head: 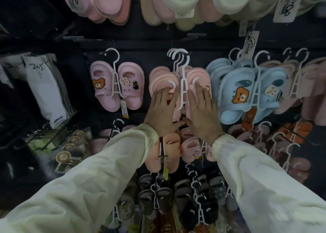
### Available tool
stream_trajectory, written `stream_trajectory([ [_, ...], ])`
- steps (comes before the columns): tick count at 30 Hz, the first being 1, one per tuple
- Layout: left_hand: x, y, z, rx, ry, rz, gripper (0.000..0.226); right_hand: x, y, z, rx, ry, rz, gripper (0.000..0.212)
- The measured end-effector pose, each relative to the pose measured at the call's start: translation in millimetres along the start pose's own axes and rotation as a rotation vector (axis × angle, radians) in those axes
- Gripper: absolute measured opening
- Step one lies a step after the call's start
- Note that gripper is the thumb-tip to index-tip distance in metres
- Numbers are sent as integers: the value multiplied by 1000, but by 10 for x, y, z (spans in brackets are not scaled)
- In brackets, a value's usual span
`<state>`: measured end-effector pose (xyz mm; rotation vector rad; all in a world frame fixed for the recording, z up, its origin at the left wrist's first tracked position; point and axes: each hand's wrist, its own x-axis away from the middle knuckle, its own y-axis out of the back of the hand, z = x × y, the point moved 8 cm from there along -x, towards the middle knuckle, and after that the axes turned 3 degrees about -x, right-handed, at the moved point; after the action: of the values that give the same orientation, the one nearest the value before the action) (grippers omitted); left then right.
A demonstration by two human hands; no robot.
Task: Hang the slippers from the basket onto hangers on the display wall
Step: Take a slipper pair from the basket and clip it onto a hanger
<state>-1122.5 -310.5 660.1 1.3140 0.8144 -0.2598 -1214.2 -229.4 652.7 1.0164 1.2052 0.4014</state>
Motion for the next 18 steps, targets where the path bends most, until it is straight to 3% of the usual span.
stream_trajectory([
  [7, 195, -65, -72, -88, 1, 19, 111, 467, 33, 25, -85, 27, 19, 86],
  [12, 458, -70, -260, -162, -2, 21, 93, 779, -17, -12, -62, 36, 43, 93],
  [18, 878, -203, -706, -143, -39, 81, 97, 1219, -72, -55, -153, 55, 81, 85],
])
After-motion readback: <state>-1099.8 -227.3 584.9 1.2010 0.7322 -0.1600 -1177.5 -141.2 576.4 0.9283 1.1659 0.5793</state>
